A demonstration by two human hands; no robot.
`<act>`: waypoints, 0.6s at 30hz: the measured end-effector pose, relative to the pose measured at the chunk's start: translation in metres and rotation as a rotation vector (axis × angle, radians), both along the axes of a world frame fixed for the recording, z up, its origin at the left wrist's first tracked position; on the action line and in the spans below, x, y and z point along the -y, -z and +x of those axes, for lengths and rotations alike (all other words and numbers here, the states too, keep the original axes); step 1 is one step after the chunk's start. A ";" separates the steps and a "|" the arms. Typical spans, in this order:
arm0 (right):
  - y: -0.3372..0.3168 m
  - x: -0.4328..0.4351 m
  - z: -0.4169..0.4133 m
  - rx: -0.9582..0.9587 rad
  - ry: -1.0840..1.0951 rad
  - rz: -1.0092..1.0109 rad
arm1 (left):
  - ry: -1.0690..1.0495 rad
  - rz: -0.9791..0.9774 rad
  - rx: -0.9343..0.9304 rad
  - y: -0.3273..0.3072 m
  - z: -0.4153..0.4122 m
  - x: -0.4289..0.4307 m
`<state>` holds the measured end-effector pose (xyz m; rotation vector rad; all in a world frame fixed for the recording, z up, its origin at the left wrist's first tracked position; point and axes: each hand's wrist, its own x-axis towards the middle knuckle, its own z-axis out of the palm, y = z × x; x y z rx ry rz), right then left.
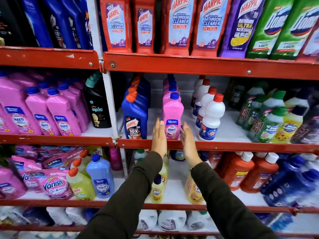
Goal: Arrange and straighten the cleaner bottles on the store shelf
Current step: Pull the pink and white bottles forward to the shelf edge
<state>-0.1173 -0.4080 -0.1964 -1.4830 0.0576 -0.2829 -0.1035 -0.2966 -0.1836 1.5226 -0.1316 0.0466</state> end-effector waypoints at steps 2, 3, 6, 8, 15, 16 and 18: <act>-0.003 0.001 0.002 0.005 -0.041 0.022 | 0.041 -0.043 -0.115 -0.002 0.004 0.004; -0.003 0.001 0.002 -0.006 -0.049 0.035 | 0.039 -0.049 -0.127 -0.001 0.003 0.005; -0.005 0.000 -0.002 -0.024 -0.063 0.032 | 0.008 -0.072 -0.094 0.004 0.000 0.008; -0.002 0.001 -0.001 -0.024 -0.072 0.008 | -0.001 -0.073 -0.080 0.004 -0.001 0.009; 0.006 0.007 0.002 -0.002 -0.074 -0.028 | 0.058 0.004 -0.056 0.004 0.007 0.007; 0.006 0.008 0.003 -0.001 -0.081 -0.039 | 0.063 0.008 -0.060 0.004 0.008 0.007; 0.006 0.009 0.004 -0.002 -0.097 -0.048 | 0.062 -0.010 -0.067 0.004 0.008 0.007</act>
